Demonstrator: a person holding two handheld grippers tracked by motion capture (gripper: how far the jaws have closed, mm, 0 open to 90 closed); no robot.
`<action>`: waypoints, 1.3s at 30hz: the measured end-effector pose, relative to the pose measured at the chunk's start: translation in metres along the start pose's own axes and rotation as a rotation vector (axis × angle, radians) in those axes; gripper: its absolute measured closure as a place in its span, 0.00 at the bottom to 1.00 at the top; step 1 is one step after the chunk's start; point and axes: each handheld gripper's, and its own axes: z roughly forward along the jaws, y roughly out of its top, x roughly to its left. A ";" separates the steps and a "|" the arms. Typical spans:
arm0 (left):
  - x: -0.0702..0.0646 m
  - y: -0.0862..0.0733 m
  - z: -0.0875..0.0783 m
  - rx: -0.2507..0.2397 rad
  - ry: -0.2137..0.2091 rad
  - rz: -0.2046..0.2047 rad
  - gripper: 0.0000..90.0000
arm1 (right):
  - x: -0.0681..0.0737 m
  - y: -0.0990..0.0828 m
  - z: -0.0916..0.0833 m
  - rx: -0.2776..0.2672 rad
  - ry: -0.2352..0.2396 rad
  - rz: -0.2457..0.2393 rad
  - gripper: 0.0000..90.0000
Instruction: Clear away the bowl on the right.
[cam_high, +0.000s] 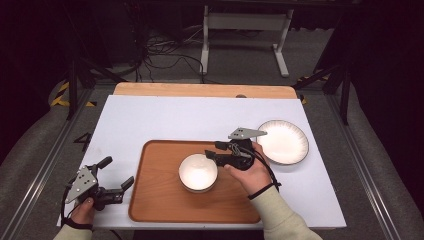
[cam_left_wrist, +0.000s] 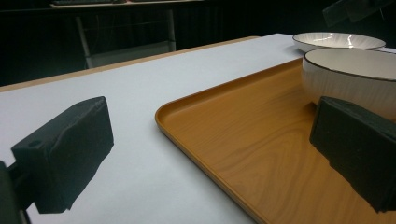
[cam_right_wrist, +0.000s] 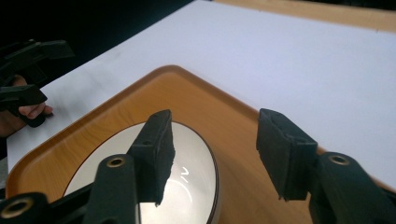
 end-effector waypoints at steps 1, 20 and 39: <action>0.000 0.000 0.000 0.002 -0.001 0.000 0.00 | 0.000 -0.001 -0.003 -0.036 -0.002 -0.041 0.48; 0.000 0.000 0.000 0.003 0.000 0.002 0.00 | 0.009 -0.008 -0.022 -0.225 0.057 -0.258 0.30; 0.000 0.000 0.000 0.001 -0.001 0.003 0.00 | 0.004 -0.017 -0.036 -0.319 0.074 -0.299 0.26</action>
